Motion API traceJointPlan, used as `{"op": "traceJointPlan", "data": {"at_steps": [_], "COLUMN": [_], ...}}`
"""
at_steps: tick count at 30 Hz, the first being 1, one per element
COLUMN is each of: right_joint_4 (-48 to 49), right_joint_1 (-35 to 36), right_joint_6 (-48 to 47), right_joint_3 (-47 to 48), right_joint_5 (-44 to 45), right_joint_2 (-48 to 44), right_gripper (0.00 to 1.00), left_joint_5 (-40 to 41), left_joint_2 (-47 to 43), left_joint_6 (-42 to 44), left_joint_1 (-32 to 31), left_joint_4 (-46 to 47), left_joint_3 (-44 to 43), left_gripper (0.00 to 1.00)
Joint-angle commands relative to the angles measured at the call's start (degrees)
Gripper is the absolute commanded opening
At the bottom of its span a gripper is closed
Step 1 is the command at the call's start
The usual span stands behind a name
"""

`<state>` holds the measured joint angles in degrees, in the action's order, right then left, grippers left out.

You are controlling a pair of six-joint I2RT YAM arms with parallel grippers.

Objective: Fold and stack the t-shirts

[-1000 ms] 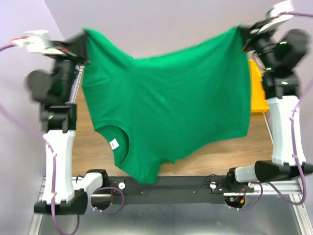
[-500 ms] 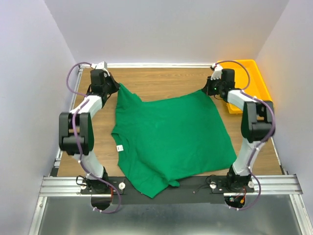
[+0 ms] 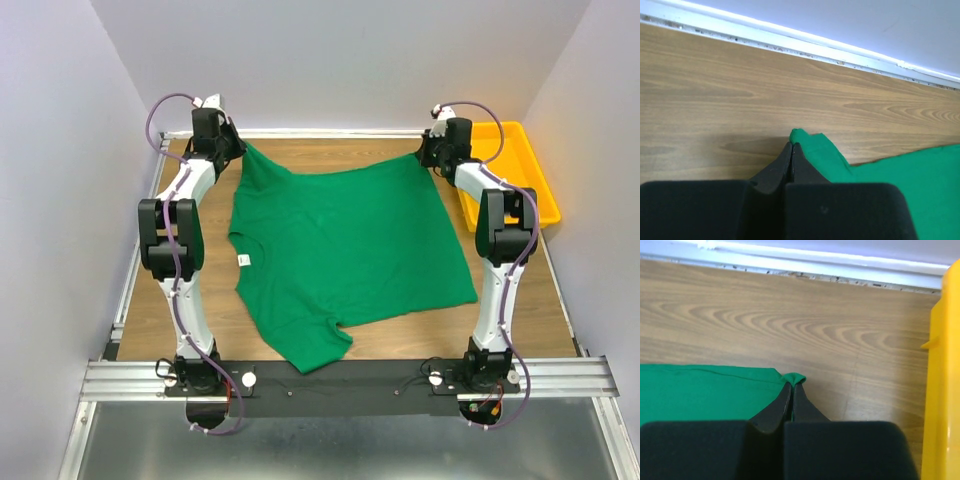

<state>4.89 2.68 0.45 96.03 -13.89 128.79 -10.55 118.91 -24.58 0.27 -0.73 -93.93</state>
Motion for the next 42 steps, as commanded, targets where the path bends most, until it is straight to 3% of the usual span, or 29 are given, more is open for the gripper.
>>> {"op": "traceJointPlan", "data": {"at_steps": [1,8,17,29,42], "right_joint_4": [1.4,1.5,1.5,1.5,1.5], "right_joint_1": [0.0,-1.0,-2.3,-4.5,-5.1], "right_joint_6": [2.7,4.4,5.0,6.7,5.0], "right_joint_3": [3.8,4.5,-0.7,-8.7,-15.3], "right_joint_5": [3.4,2.8,0.5,-2.5,-3.5], "right_joint_2": [2.7,2.7,-2.0,-10.0,-15.1], "right_gripper": [0.01,0.0,0.01,0.01,0.04], "left_joint_5": [-1.1,-7.5,-14.4,-16.3,-17.0], "left_joint_2": [1.7,-1.1,-16.8,-29.0,-36.9], "left_joint_6": [3.1,4.5,3.5,3.8,3.6], "left_joint_1": [0.3,0.2,-0.1,-0.1,-0.1], "left_joint_4": [-2.5,-0.2,4.2,5.0,5.0], "left_joint_3": [-3.2,-0.4,12.3,28.5,35.7], "left_gripper": [0.0,0.0,0.0,0.0,0.0]}}
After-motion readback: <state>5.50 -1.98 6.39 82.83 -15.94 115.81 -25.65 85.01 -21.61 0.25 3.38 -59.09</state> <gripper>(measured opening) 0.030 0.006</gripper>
